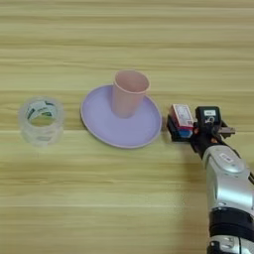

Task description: Move the objects on the table

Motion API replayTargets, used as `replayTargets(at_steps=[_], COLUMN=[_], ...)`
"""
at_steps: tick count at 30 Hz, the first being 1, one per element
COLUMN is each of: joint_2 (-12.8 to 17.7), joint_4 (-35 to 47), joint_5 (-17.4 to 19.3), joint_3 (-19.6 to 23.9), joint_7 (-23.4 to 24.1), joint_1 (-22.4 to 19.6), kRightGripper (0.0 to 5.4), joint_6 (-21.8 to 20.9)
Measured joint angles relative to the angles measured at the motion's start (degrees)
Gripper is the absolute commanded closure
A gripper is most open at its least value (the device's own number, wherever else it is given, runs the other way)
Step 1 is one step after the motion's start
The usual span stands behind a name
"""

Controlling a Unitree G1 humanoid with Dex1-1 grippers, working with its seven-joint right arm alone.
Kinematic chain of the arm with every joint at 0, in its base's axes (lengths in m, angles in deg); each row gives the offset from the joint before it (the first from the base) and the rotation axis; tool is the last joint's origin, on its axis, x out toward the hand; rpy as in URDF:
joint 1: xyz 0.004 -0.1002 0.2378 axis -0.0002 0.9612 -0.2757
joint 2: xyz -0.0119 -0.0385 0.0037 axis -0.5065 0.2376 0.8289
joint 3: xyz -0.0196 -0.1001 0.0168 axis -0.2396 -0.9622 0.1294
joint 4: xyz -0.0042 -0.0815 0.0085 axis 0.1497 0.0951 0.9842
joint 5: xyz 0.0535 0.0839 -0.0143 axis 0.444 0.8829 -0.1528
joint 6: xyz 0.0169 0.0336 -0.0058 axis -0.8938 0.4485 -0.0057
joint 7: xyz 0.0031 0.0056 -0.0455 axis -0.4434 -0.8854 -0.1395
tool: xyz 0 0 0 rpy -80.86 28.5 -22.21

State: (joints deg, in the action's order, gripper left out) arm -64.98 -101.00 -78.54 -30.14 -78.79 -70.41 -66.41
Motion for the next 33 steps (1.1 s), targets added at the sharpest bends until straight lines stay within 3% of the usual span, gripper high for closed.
replayTargets(at_steps=[11, 33], joint_2=[0.00, 0.00], joint_4=[-6.16, -7.07], joint_5=[0.12, 0.42], joint_3=[-0.12, -0.36], joint_7=[-0.02, -0.23], joint_1=[-2.15, -2.44], kRightGripper=[0.06, 2.33], joint_6=[-2.46, -3.49])
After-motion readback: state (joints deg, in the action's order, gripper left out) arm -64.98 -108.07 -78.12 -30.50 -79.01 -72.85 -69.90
